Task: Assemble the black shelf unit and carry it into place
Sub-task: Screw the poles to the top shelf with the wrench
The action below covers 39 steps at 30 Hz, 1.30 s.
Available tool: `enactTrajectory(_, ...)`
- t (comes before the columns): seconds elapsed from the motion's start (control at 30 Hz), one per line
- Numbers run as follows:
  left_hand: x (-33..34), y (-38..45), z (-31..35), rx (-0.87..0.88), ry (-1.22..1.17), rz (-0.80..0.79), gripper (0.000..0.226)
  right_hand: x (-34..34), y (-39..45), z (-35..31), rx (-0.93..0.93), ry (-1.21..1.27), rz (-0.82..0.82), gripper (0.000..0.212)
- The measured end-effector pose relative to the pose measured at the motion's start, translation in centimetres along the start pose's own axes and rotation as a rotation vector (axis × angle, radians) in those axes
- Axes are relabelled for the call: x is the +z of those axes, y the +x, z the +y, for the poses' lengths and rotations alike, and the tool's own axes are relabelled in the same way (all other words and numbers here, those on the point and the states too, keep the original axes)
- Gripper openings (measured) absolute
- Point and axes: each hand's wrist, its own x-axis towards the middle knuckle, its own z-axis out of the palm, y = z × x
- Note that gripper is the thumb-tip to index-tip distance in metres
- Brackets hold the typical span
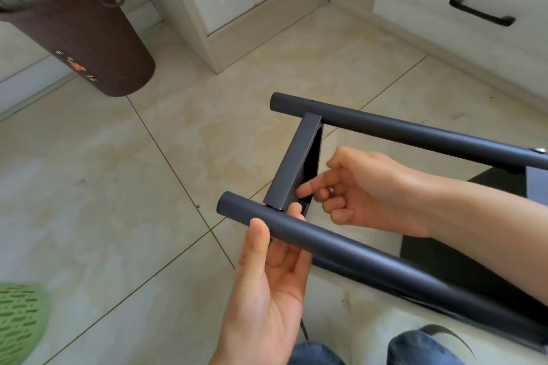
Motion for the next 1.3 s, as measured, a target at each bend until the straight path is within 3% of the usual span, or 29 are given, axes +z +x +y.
enactTrajectory(0.1, -0.1, 0.1, 0.2, 0.005, 0.058, -0.010, 0.080, 0.3, 0.4, -0.1, -0.015, -0.050, -0.044, 0.032)
enactTrajectory(0.33, 0.0, 0.0, 0.6, 0.037, 0.140, 0.006, 0.075, -0.2, 0.1, -0.3, -0.095, -0.076, -0.091, 0.024)
enactTrajectory(0.63, 0.0, -0.3, 0.6, 0.097, 0.243, 0.010, 0.044, -1.2, -0.7, -0.8, -0.090, -0.180, -0.112, 0.018)
enactTrajectory(0.77, -0.1, -0.3, 0.7, 0.151, 0.317, -0.012, 0.066, -0.3, 0.1, -0.6, -0.113, -0.295, -0.071, 0.019)
enactTrajectory(0.87, -0.1, -0.2, 0.8, 0.177, 0.338, -0.022, 0.069, 0.3, 0.9, -0.2, -0.147, -0.323, -0.048, 0.009)
enactTrajectory(0.97, -0.2, -0.2, 0.8, 0.176, 0.353, -0.022, 0.073, 0.8, 1.2, 0.3, -0.140, -0.281, -0.080, 0.017)
enactTrajectory(1.2, -0.3, -0.1, 1.1, 0.185, 0.357, -0.011, 0.078, 1.5, 1.7, 1.0, -0.119, -0.222, -0.081, 0.023)
enactTrajectory(1.3, -0.4, -0.1, 1.2, 0.187, 0.349, 0.020, 0.070, 1.5, 1.9, 1.1, -0.117, -0.195, -0.076, 0.025)
